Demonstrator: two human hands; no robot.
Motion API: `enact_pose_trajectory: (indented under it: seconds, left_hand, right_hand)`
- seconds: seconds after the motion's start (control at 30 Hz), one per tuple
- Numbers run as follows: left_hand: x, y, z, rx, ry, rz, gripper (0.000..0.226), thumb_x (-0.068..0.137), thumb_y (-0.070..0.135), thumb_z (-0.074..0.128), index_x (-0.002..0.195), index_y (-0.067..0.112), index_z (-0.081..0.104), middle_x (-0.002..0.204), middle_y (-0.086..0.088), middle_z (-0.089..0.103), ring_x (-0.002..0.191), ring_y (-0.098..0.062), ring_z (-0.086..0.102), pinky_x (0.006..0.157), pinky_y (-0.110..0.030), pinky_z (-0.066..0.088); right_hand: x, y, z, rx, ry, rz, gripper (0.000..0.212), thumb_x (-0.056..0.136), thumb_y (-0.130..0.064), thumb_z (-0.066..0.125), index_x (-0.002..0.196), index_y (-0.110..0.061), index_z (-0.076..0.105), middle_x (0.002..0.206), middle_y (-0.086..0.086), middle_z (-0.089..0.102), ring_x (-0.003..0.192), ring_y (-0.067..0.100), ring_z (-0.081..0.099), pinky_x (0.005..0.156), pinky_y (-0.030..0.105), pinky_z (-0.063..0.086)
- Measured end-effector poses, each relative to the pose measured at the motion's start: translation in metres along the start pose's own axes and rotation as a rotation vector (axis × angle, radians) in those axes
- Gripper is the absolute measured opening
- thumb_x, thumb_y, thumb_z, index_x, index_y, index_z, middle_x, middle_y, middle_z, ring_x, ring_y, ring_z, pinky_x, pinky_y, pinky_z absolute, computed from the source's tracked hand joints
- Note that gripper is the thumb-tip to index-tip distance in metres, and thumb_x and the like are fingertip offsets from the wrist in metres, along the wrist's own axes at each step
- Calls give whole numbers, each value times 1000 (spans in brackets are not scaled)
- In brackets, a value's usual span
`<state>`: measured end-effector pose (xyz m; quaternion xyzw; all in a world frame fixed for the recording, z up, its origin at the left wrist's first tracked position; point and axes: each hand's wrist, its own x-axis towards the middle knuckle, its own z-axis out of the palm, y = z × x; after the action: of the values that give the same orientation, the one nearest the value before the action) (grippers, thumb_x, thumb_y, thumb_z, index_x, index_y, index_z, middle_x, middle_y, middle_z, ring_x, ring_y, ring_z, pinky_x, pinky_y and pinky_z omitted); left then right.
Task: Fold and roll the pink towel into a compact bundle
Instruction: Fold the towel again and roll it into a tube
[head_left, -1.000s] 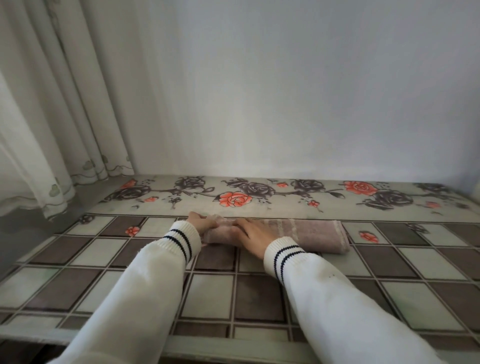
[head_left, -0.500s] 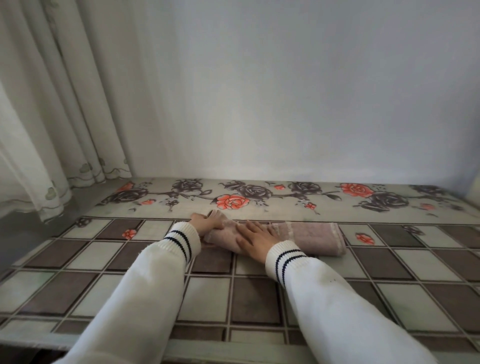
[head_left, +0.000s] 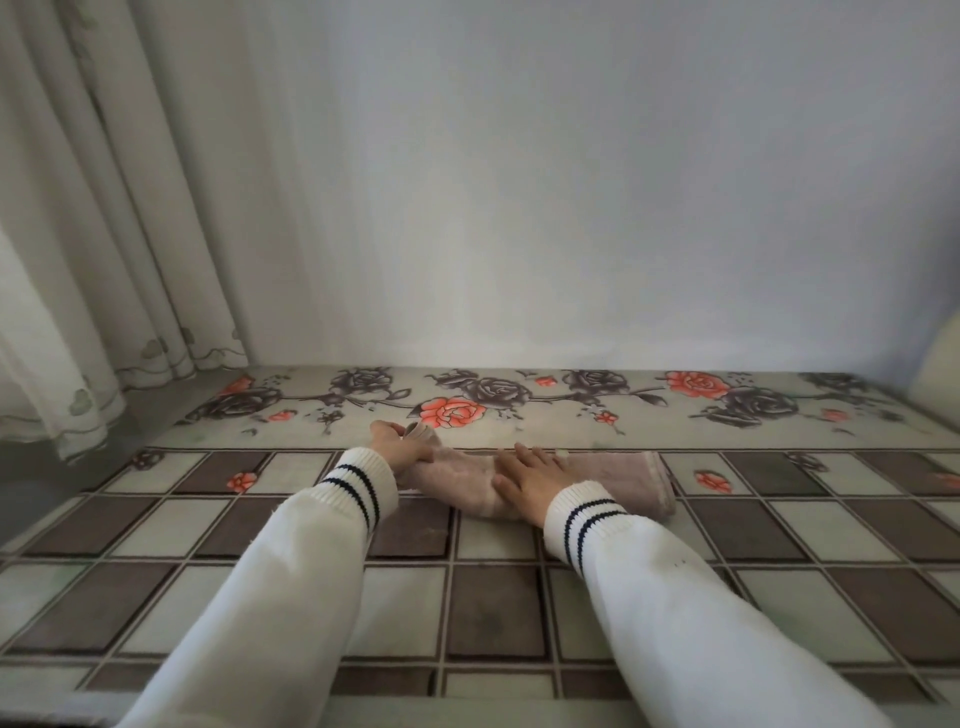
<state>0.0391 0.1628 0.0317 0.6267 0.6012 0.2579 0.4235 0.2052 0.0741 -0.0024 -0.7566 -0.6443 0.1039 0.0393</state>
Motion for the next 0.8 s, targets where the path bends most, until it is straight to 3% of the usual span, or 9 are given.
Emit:
enact_pose_trajectory:
  seconds: [0.17, 0.4, 0.5, 0.6, 0.7, 0.8]
  left_hand:
    - [4, -4, 3, 12, 6, -15, 65, 80, 12, 67, 131, 2, 28, 130, -22, 46, 117, -31, 49, 80, -28, 38]
    - [3, -6, 2, -1, 3, -16, 66, 80, 17, 67, 132, 3, 28, 129, -22, 47, 118, -32, 50, 82, -31, 41]
    - [0, 5, 1, -114, 2, 17, 65, 79, 17, 67, 131, 5, 29, 127, -24, 48, 111, -32, 54, 77, -33, 47]
    - [-4, 20, 3, -361, 6, 59, 52, 80, 17, 69, 115, 15, 30, 122, -23, 49, 94, -29, 55, 62, -31, 50]
    - [-6, 34, 11, -446, -1, 128, 53, 77, 17, 71, 107, 20, 27, 109, -17, 49, 89, -28, 55, 72, -35, 52]
    - [-12, 48, 23, -452, -8, 204, 55, 75, 18, 74, 107, 20, 29, 102, -14, 51, 87, -26, 57, 81, -36, 50]
  right_hand:
    - [1, 0, 13, -26, -26, 53, 55, 94, -53, 17, 146, -41, 4, 159, 2, -6, 146, 28, -5, 116, 50, -6]
    - [3, 3, 11, 35, -64, 54, 59, 91, -58, 19, 145, -42, 2, 159, -1, -10, 146, 27, -8, 115, 50, -8]
    - [0, 7, -2, 210, -12, 31, 58, 94, -52, 25, 147, -33, 12, 160, 0, 1, 147, 24, 5, 118, 48, 2]
    - [-5, 5, -20, 482, 153, 41, 48, 97, -37, 35, 141, -19, 35, 153, 7, 30, 138, 25, 32, 115, 40, 25]
    - [-7, 0, -43, 592, 280, 63, 38, 96, -29, 41, 128, -10, 50, 133, 11, 55, 121, 27, 52, 102, 36, 40]
    - [-9, -7, -62, 815, 249, 34, 38, 96, -30, 40, 120, -5, 56, 117, 16, 65, 102, 28, 63, 85, 36, 51]
